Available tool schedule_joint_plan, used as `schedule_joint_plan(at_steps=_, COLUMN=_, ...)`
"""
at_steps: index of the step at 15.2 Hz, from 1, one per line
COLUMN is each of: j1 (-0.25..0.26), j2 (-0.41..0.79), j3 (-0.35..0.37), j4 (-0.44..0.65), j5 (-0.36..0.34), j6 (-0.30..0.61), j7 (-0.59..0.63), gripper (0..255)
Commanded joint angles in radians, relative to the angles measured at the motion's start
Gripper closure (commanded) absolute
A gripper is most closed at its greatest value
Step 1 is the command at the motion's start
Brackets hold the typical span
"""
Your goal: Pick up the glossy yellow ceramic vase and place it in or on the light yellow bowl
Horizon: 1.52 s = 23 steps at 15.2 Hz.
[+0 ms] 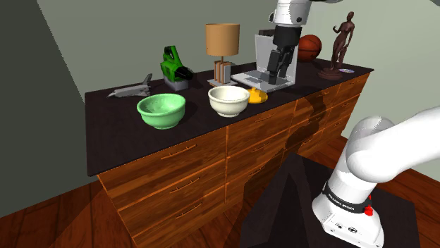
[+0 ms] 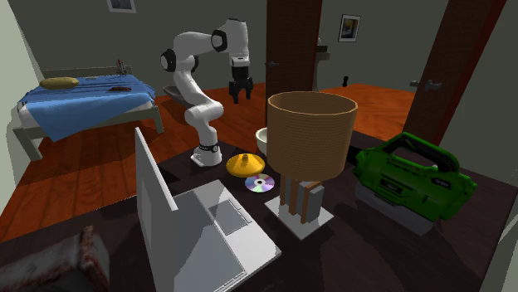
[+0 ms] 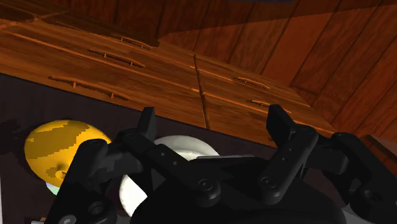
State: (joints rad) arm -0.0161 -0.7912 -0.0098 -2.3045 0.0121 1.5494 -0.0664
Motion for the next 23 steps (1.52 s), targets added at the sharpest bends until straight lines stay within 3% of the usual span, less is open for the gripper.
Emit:
schedule_joint_plan(at_steps=1, j1=0.000, j2=0.000, j3=0.000, j4=0.000, j5=0.000, j6=0.000, j7=0.000, gripper=0)
schedule_joint_plan(at_steps=12, j1=-0.056, j2=0.346, j3=-0.134, j4=0.147, j5=-0.078, j6=0.161, j7=-0.123, gripper=0)
schedule_joint_plan(at_steps=23, j1=-0.107, j2=0.742, j3=-0.245, j4=0.434, j5=-0.064, j6=0.233, j7=-0.250, gripper=0)
